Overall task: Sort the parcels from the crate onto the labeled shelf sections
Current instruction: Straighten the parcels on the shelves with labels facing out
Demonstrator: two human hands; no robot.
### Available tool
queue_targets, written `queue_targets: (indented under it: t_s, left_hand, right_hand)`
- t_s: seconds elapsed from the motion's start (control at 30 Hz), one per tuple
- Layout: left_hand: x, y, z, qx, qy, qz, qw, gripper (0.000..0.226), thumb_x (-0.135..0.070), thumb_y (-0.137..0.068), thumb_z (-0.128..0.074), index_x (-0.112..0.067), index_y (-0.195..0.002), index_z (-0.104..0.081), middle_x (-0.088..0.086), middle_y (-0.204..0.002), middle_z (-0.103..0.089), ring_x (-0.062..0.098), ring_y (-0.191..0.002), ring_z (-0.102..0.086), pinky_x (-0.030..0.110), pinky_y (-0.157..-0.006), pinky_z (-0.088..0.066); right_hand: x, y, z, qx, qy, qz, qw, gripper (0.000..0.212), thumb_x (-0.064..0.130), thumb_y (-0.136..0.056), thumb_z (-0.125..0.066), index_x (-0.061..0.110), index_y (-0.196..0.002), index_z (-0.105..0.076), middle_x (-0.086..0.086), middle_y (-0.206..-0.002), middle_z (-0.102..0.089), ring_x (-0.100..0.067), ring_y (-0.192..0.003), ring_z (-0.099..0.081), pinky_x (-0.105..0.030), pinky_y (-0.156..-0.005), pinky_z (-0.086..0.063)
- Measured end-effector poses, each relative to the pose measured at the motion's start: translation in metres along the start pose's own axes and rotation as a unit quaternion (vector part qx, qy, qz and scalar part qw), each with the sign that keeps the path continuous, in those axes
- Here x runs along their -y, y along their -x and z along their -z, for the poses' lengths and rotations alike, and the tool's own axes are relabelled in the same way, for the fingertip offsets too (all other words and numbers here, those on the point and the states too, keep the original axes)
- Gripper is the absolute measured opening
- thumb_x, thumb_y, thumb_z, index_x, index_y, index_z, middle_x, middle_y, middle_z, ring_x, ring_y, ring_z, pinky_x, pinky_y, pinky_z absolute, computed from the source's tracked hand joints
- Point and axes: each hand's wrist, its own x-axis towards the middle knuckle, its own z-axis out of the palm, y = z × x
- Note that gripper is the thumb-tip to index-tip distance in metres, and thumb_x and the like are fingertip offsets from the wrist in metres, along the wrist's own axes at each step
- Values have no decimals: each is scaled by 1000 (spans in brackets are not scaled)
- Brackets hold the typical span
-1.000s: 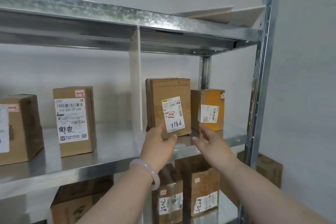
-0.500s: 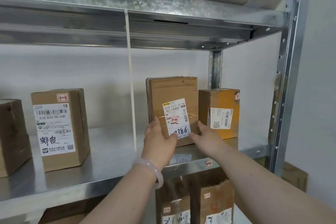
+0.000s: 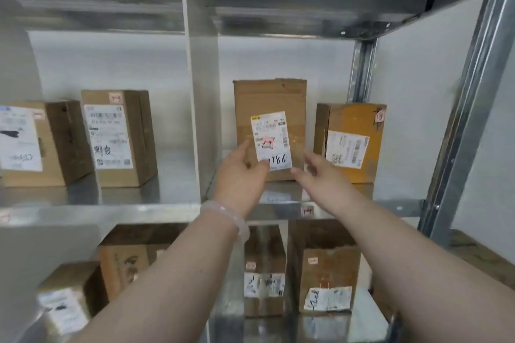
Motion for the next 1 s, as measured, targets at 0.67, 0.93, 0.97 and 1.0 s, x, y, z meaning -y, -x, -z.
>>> queue_targets:
  t_s: [0.67,0.93,0.97,1.0]
  left_hand:
    - [133,136,-61,42,-50,196,978,46,-29,-93,-62,-26,-138,-53,-5,-132,-60,10,-115,-58,24,-97,-42]
    - [191,110,-69,75,-48,244,966,47,-17,-95,-57,-42,-132,-43,-18,-101,-57,-6,-75,-48,7,-62,-37]
    - [200,104,-71,79,-43,252,964,47,-16,-95,-58,-46,-127,-40,-18,-103,-57,-7,-74,-48,5,-62,-37]
    - [208,98,-73,81,-38,258,962,50,-16,-94,-59,-46,-129,-40,-16,-109,-57,-4,-77,-50,6,-65,-39]
  right_hand:
    - [-151,127,-63,173,-91,-171,966,58,36,-97,-53,27,-150,-32,4,-153,-38,-15,-139,-37,-24,-102,-30]
    - [-188,105,-120,194,-101,-235,947,61,37,-99,-49,36,-152,-20,10,-155,-31,-20,-141,-34,-36,-114,-30]
    - [-190,99,-129,199,-102,-236,946,61,37,-99,-49,36,-152,-20,13,-153,-32,-19,-140,-36,-33,-110,-32]
    - [-192,93,-139,200,-108,-238,944,62,38,-98,-50,37,-152,-19,16,-150,-33,-18,-138,-38,-31,-107,-34]
